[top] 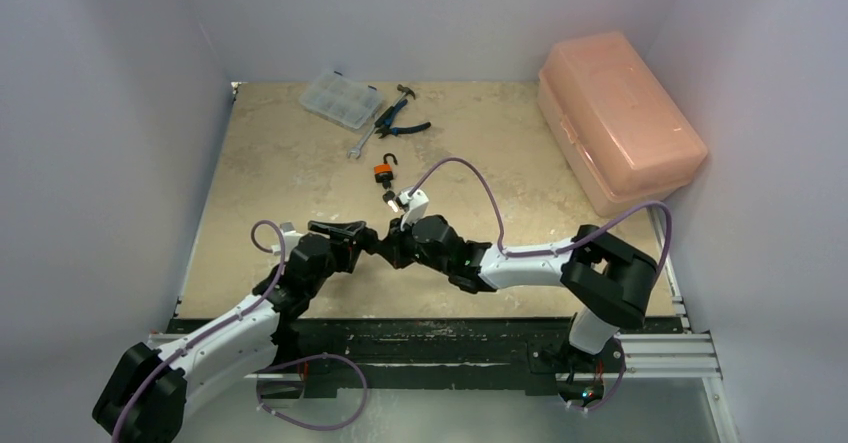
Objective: Unlock with the key
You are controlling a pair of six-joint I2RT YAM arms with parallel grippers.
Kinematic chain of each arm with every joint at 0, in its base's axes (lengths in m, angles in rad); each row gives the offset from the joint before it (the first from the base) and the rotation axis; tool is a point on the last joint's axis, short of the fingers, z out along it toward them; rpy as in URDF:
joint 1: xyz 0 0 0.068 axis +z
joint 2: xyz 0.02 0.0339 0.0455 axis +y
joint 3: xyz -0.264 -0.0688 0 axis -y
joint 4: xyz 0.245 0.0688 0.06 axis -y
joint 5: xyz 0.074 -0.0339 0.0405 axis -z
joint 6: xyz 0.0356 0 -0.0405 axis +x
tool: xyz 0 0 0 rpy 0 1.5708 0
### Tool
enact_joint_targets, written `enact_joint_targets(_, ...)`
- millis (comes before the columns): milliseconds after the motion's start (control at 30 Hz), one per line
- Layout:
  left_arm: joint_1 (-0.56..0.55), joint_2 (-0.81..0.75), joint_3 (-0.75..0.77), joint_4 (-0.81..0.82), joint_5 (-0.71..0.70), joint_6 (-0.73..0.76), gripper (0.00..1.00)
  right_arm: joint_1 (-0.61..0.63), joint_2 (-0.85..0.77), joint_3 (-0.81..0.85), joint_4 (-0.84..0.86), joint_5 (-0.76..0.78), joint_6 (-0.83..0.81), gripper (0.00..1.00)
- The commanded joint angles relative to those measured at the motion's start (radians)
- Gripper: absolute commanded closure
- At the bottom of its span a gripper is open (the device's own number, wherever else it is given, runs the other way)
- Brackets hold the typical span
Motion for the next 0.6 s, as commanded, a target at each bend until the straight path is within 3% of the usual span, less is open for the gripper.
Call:
enact_joint_targets(0, -0.064, -0.032, 0.073, 0.232, 0.162, 0.006, 1.00, -0.010, 0.026, 0.069, -0.017, -0.019, 0.034, 0.92)
enact_joint_targets(233, -0.065, -0.053, 0.051, 0.181, 0.047, 0.006, 1.00, -0.013, -0.046, 0.031, -0.086, -0.066, 0.001, 0.58)
enact_joint_targets(367, -0.065, -0.054, 0.041, 0.166, -0.014, -0.005, 1.00, -0.012, -0.112, 0.001, -0.163, -0.096, -0.019, 0.44)
enact_joint_targets(567, -0.065, -0.026, 0.045, 0.176, -0.029, 0.000, 1.00, -0.013, -0.235, -0.044, -0.235, -0.128, -0.034, 0.37)
